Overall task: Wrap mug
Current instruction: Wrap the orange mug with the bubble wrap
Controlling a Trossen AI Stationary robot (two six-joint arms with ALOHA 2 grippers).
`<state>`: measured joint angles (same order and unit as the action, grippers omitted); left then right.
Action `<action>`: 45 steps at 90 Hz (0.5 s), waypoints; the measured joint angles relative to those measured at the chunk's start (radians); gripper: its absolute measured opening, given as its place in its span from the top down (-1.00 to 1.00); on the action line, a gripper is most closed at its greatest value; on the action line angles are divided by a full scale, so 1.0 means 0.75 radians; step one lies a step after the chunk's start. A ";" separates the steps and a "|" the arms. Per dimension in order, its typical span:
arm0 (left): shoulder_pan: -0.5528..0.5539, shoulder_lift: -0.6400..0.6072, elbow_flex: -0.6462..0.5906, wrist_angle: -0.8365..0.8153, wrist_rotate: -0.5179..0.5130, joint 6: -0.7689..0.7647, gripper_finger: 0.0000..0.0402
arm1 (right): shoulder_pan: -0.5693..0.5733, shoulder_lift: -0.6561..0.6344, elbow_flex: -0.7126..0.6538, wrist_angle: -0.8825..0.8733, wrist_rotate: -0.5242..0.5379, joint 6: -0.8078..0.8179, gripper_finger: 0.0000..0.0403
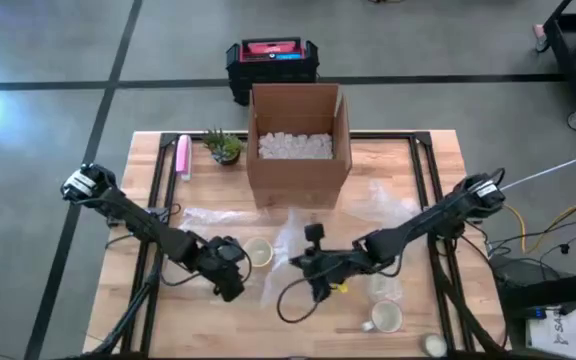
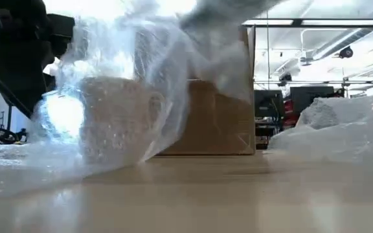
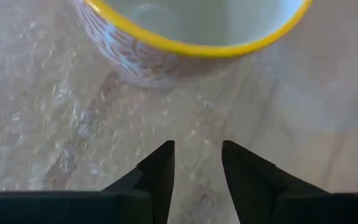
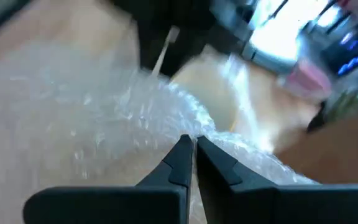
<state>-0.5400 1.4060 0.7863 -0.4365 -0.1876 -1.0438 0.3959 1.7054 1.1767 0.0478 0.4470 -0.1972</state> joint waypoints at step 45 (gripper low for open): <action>0.000 -0.179 0.248 -0.089 -0.124 0.234 0.63 | -0.151 0.301 0.092 0.329 -0.085 -0.097 0.99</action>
<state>-0.5400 1.2715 0.9725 -0.5032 -0.2806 -0.8683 0.2825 1.9313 1.2456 0.2946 0.3832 -0.2698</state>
